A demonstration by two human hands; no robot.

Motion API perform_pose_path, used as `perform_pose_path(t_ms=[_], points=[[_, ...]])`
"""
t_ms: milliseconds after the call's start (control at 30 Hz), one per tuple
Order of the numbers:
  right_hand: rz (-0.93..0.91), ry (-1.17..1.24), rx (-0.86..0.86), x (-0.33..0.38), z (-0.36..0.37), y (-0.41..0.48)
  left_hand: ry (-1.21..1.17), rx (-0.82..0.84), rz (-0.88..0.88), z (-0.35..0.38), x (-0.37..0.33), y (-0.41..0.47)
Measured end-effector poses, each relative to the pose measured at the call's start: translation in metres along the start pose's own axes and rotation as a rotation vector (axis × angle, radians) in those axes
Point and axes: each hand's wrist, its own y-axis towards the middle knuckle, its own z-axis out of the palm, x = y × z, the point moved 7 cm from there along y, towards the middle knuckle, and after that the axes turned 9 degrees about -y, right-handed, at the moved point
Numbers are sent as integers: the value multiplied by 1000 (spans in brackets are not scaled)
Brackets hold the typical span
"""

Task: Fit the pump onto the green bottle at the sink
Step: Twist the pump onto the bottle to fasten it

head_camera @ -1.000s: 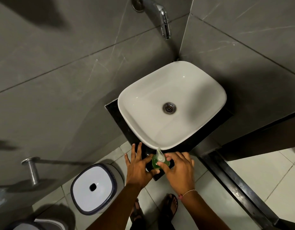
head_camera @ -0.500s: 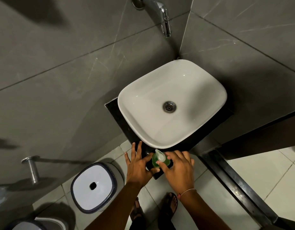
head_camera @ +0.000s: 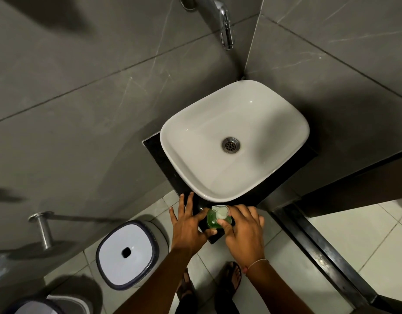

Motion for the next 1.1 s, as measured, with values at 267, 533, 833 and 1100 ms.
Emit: perform_pose_path(t_ms=[267,533,833,1100], points=[[43,18,7,-6,6,1,-8,-8,11,1,0,0],[181,195,-30,-10,15,-5,7,-37,26,4,4,0],[121,338,-29,-14,17,-4,16,-45,31,4,4,0],[303,338,-29,-8,23,-4,9,-55,33,4,4,0]])
